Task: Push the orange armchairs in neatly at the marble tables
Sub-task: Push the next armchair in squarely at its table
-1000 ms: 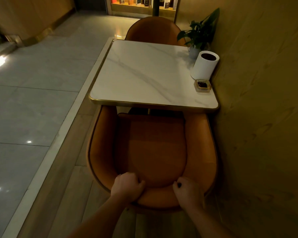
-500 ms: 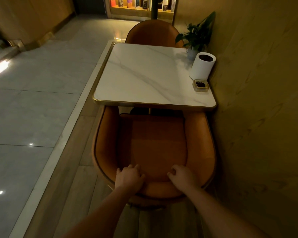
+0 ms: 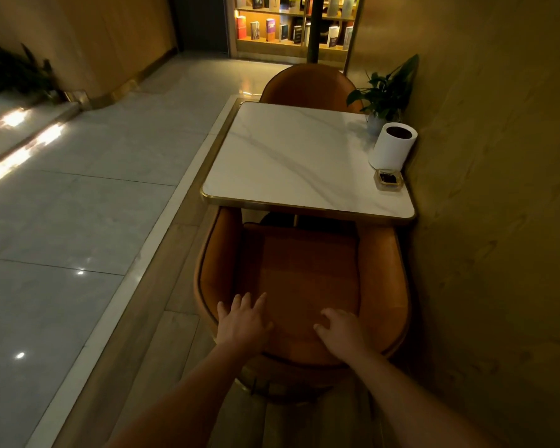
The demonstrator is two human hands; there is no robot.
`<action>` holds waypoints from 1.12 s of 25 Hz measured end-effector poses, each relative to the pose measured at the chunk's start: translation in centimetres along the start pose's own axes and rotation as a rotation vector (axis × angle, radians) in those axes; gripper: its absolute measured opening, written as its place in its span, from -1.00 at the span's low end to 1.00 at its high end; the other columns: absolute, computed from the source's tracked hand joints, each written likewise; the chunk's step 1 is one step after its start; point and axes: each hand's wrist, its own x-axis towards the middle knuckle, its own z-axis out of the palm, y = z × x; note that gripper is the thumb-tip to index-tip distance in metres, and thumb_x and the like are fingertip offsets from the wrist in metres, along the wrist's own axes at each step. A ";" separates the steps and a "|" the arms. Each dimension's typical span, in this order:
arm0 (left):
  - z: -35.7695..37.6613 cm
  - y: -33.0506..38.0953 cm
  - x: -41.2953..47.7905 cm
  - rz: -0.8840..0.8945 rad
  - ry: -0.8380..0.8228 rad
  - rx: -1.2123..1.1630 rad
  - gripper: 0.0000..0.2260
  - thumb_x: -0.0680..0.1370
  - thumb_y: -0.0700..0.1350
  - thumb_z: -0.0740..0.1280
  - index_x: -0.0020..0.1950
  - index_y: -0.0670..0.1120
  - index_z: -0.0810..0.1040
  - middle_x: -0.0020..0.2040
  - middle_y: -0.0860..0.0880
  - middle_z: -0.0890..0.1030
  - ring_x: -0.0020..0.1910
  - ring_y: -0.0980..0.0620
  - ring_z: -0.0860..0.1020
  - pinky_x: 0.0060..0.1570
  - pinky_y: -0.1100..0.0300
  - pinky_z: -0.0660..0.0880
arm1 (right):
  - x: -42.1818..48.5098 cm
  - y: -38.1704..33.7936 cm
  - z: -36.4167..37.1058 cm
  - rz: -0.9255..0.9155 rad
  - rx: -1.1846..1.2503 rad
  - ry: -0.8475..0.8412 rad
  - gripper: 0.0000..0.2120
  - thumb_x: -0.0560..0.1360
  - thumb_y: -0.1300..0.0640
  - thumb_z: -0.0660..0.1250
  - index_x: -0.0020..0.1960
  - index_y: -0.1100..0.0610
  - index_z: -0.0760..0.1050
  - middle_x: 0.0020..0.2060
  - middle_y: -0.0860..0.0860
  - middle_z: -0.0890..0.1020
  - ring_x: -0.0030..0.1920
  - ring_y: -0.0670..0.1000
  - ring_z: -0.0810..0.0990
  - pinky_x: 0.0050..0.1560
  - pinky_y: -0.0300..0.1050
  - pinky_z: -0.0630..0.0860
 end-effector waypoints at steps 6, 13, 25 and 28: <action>-1.1 -1.2 -2.9 -0.030 0.074 -0.048 -0.42 0.63 0.17 0.08 0.62 0.12 0.00 0.62 -0.09 0.13 0.60 -0.14 0.03 0.49 -0.37 -0.07 | -2.0 -2.3 -1.2 -0.055 -0.020 -0.015 -0.51 0.62 -0.11 0.22 0.49 0.05 0.35 0.41 0.02 0.45 0.41 0.10 0.38 0.36 -0.02 0.34; -1.9 -3.6 -6.3 -0.082 0.143 -0.121 -0.43 0.64 0.15 0.09 0.62 0.11 0.02 0.60 -0.08 0.16 0.59 -0.12 0.06 0.49 -0.40 -0.07 | -3.2 -4.8 -1.8 -0.128 -0.071 -0.032 -0.52 0.62 -0.13 0.22 0.48 0.03 0.35 0.44 0.02 0.42 0.44 0.11 0.33 0.38 0.00 0.32; -3.4 -14.4 -11.7 -0.169 0.208 -0.150 -0.38 0.62 0.27 0.09 0.62 0.14 -0.04 0.63 -0.10 0.09 0.61 -0.14 0.00 0.51 -0.34 -0.11 | -5.1 -17.6 1.2 -0.300 -0.228 -0.014 -0.54 0.62 -0.15 0.20 0.47 -0.04 0.34 0.38 -0.03 0.46 0.38 0.04 0.38 0.29 0.01 0.39; -3.8 -19.0 -14.1 -0.239 0.227 -0.170 -0.38 0.62 0.25 0.11 0.62 0.14 -0.05 0.63 -0.08 0.10 0.60 -0.12 0.03 0.53 -0.31 -0.05 | -5.3 -22.7 2.8 -0.366 -0.252 -0.016 -0.59 0.61 -0.14 0.20 0.40 -0.03 0.40 0.30 -0.02 0.51 0.31 0.04 0.43 0.24 -0.01 0.41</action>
